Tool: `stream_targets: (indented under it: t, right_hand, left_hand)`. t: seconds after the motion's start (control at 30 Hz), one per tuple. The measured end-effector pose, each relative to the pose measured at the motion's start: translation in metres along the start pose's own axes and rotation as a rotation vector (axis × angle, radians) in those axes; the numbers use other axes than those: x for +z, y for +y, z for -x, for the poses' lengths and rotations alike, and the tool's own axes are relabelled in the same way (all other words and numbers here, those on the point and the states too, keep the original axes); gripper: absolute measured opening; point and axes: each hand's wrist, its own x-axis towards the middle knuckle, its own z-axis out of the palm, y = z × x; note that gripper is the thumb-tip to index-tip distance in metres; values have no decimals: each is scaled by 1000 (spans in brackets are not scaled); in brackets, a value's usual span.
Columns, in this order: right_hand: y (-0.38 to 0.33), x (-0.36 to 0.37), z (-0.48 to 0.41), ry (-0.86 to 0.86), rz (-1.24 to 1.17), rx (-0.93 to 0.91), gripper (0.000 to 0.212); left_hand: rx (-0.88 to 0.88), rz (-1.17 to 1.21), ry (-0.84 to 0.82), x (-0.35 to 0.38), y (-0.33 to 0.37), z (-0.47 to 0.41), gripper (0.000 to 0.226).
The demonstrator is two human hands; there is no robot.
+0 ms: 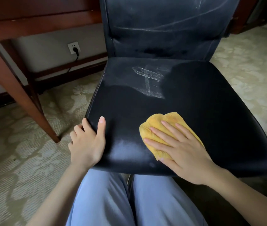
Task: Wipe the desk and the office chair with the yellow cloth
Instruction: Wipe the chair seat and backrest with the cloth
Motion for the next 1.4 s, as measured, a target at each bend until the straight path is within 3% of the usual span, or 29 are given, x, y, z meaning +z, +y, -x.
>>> stream_targets:
  t: [0.1,0.2,0.37,0.5,0.77,0.9,0.93,1.07,1.2,1.3,1.4]
  right_hand:
    - [-3,-4,-6,24,-38,113,53]
    - [-3,-8,-13,20,-97,192,51]
    - [1,-3,-21,13,-137,297,50]
    - [4,-2,-25,5,-151,344,48]
    - [14,-9,-37,-87,-226,308,54]
    - [19,-10,-64,-176,-265,243,52]
    - [20,-10,-74,-196,-270,223,50]
    - [12,-8,-114,-212,-273,133,49]
    - [-1,-6,-148,-199,-267,59,50]
    - [-11,-6,-168,-194,-279,-2,48]
    - [-17,-8,-175,-185,-275,-95,46]
  left_hand:
    - [31,-36,-11,-3,6,27,77]
    - [134,-185,-122,-5,7,53,88]
    - [266,-152,-235,-11,17,95,106]
    - [230,-18,-331,-7,26,123,123]
    - [359,-96,-568,5,51,162,128]
    - [413,-56,-597,18,61,174,124]
    - [516,-151,-577,18,59,172,125]
    - [561,-318,-704,5,65,181,105]
    - [646,5,-708,6,50,152,62]
    - [575,165,-451,-17,33,112,15]
    - [471,231,-18,-34,14,68,11]
